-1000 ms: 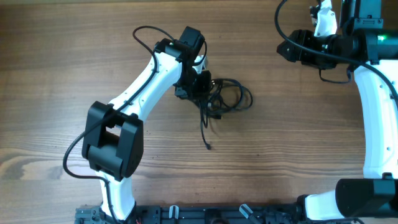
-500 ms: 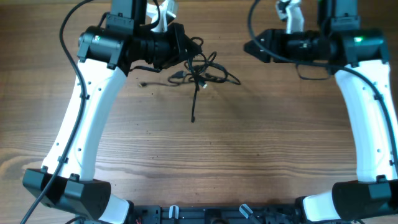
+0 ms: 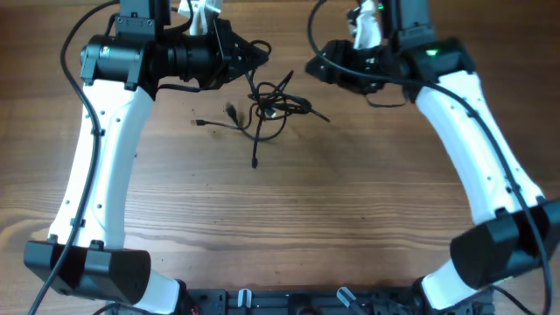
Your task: Untangle cables
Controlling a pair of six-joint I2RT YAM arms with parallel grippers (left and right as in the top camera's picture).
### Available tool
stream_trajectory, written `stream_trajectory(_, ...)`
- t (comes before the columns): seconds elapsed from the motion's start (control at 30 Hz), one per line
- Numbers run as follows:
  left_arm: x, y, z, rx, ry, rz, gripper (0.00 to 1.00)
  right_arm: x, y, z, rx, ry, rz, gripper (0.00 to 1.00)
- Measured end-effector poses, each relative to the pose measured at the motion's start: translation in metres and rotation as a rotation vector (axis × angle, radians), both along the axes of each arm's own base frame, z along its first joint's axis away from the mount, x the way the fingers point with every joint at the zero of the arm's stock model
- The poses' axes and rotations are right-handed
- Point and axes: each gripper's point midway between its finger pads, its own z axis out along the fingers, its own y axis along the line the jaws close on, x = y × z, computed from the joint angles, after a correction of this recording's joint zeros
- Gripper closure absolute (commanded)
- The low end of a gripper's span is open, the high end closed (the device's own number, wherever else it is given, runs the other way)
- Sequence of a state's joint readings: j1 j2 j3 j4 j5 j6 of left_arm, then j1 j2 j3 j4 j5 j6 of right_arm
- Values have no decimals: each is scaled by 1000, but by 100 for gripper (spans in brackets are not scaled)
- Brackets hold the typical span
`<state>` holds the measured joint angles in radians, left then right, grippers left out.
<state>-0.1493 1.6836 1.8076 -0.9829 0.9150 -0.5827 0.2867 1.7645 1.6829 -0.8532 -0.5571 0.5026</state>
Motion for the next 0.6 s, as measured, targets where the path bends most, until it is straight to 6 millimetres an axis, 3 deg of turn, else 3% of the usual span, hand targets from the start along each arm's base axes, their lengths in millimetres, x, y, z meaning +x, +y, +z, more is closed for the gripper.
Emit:
stream_trajectory(0.23,0,0,0,0,0,0,96,10,35,-22,87,108,-37,44)
stream_trajectory(0.37,0,0,0,0,0,0,96,17,47,-30,133,146,-58,53)
stream_trajectory(0.5,0,0,0,0,-1,0,96,23,56,-50,159,209,-70,67)
stream_trajectory(0.53,0,0,0,0,0,0,96,25,57,-52,165,208,-69,73)
stream_trajectory(0.57,0,0,0,0,0,0,96,26,58,-52,169,207,-72,88)
stream_trajectory(0.6,0,0,0,0,0,0,96,27,58,-52,170,207,-72,96)
